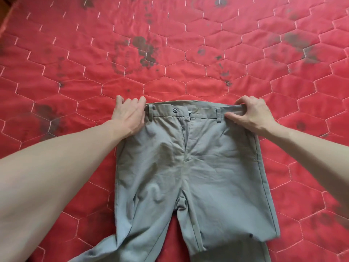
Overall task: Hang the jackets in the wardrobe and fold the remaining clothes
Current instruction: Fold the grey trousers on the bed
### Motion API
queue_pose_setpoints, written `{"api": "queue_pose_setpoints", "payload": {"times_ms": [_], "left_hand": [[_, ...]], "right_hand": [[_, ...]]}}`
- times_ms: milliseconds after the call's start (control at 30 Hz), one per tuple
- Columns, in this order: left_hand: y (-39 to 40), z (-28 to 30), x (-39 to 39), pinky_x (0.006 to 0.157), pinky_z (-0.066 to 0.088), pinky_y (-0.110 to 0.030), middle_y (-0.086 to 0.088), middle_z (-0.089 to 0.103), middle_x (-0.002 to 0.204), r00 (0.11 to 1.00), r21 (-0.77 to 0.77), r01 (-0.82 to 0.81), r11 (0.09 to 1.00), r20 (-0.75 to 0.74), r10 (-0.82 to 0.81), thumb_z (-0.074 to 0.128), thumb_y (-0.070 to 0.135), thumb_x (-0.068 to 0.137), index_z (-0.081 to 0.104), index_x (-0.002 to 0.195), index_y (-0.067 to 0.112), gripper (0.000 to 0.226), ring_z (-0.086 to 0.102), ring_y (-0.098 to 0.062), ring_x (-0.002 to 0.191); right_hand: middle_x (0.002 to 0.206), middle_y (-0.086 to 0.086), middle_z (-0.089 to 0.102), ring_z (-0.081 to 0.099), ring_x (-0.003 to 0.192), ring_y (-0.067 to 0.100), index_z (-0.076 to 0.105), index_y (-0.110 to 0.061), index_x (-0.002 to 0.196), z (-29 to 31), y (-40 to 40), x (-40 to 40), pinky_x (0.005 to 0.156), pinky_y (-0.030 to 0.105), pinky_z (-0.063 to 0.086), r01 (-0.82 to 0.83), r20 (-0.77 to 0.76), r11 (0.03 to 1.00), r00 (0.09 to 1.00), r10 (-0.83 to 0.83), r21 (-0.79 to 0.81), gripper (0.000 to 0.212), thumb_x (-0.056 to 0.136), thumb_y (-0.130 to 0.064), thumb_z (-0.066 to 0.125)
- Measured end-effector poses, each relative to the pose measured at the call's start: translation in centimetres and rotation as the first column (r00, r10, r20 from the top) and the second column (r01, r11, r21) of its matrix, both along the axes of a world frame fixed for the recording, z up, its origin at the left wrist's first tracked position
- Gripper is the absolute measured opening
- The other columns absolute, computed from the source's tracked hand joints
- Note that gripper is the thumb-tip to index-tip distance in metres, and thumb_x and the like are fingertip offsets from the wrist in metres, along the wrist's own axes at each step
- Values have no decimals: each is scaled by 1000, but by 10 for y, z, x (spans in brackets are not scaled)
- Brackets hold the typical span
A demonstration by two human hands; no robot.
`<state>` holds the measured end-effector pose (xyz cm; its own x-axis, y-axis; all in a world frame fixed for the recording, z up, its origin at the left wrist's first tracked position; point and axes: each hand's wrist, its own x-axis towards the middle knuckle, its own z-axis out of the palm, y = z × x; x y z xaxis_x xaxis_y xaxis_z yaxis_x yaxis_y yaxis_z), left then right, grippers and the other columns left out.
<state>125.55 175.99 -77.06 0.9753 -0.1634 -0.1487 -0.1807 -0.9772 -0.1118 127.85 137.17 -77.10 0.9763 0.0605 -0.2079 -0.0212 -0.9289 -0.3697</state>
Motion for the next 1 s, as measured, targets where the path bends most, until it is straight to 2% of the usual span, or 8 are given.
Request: {"api": "queue_pose_setpoints", "payload": {"times_ms": [100,267,367,400,533,700,800,1000], "left_hand": [[4,28,-12,92,38,-50,-12,66,105,997,-125,70,990,-28,-74,40,27,106,37,123,11,24,64,-39,91],[-12,111,-47,71,40,-40,-14,69,103,988,-280,-24,960,-153,-20,44,35,104,41,119,15,25,67,-42,92],[-27,166,-81,70,39,-37,-8,71,100,968,-246,-74,966,-251,10,50,46,100,48,104,21,26,68,-35,96],[-32,184,-93,70,42,-37,-5,71,98,960,-283,-127,951,-278,46,52,46,98,51,101,23,23,67,-34,96],[-66,271,-138,66,43,-37,3,64,77,895,-535,-431,727,-356,268,57,39,95,51,77,20,26,62,-28,81],[-111,393,-184,61,46,-39,6,56,57,849,-716,-521,465,-378,370,52,47,81,56,71,24,26,54,-20,61],[-131,466,-215,61,47,-44,4,54,57,837,-821,-488,296,-344,425,55,50,84,60,75,14,38,49,-16,57],[-146,576,-270,66,53,-48,-2,67,66,817,-911,-396,118,-290,499,65,39,97,69,81,10,34,57,-21,61]], "right_hand": [[108,11,51,54,101,26,67,-13,104,27,-8,-5,87,28,40,-51,-117,992,991,65,118,40,78,-35,88],[112,1,64,62,100,26,54,-23,132,92,-3,-29,81,30,46,-17,-319,984,945,73,175,63,79,-28,87],[77,-7,66,64,79,22,64,-27,82,151,6,-60,63,23,47,72,-246,972,969,-15,225,20,79,-28,84],[68,-8,64,62,72,22,61,-24,71,174,11,-74,60,26,46,124,-204,964,976,-76,236,24,79,-32,83],[55,-1,56,58,63,25,52,-9,67,282,24,-136,56,36,39,376,-15,893,923,-384,246,46,80,-45,78],[54,0,54,58,66,35,45,-15,63,395,40,-204,59,37,38,448,88,828,861,-501,337,48,87,-45,75],[52,-6,51,51,58,28,45,-19,67,461,55,-243,55,34,31,374,158,814,862,-482,445,42,95,-39,69],[59,-8,54,48,55,9,51,-23,77,582,86,-315,55,31,36,47,300,817,917,-264,574,31,104,-36,60]]}}
